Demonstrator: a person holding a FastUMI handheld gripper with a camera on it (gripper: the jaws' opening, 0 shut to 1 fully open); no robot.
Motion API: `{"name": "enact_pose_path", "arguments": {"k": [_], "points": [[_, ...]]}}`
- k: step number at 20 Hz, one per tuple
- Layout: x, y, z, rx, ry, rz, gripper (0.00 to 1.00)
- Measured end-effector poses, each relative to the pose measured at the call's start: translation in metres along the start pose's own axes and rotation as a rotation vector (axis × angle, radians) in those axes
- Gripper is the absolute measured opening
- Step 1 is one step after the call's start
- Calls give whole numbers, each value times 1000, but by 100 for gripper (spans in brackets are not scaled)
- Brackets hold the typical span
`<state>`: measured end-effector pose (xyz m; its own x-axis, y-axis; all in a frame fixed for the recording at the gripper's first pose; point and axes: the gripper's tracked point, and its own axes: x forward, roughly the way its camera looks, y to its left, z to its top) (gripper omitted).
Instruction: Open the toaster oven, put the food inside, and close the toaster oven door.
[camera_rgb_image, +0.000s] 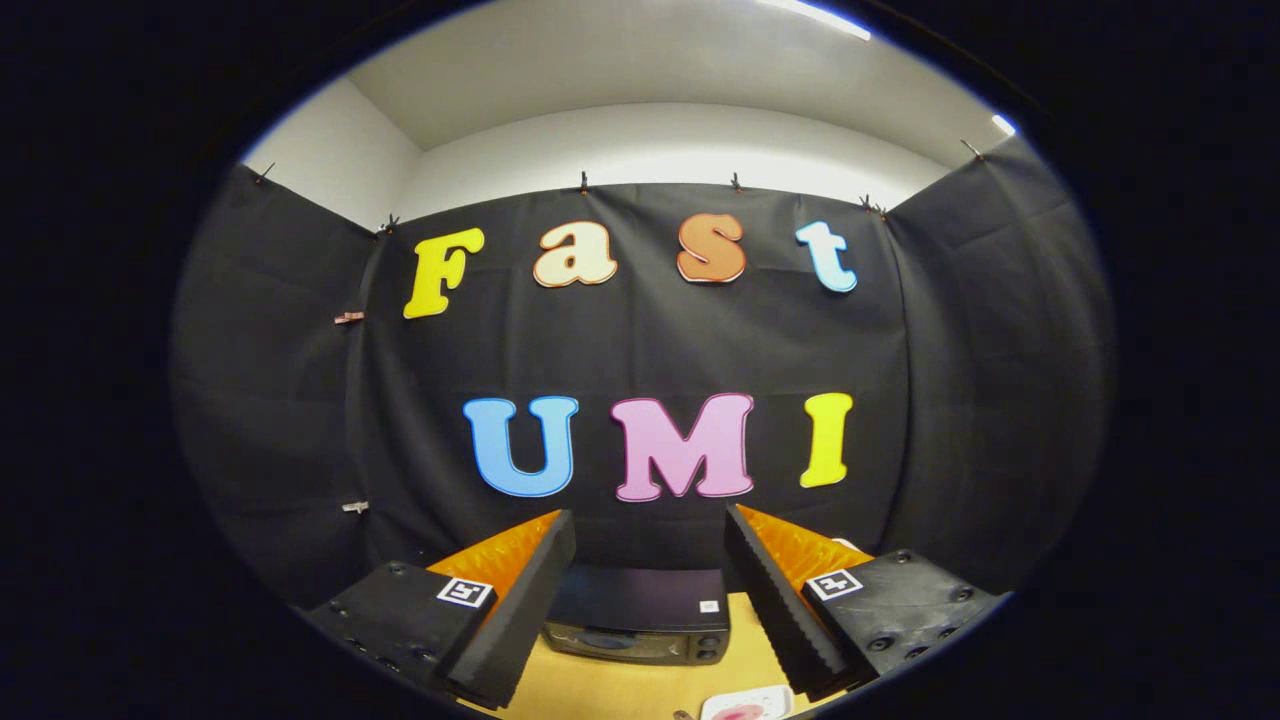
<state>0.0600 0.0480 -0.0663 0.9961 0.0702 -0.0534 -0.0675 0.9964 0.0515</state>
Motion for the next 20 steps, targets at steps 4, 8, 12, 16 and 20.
{"name": "enact_pose_path", "arguments": {"k": [4, 8, 12, 16, 20], "points": [[45, 23, -58, 37, 54, 22, 98], [85, 35, -118, 26, 74, 1, 98], [117, 39, -179, -3, 117, -27, 98], [141, 34, -247, 12, 202, -40, 98], [154, 22, -307, 14, 305, -87, 98]]}}
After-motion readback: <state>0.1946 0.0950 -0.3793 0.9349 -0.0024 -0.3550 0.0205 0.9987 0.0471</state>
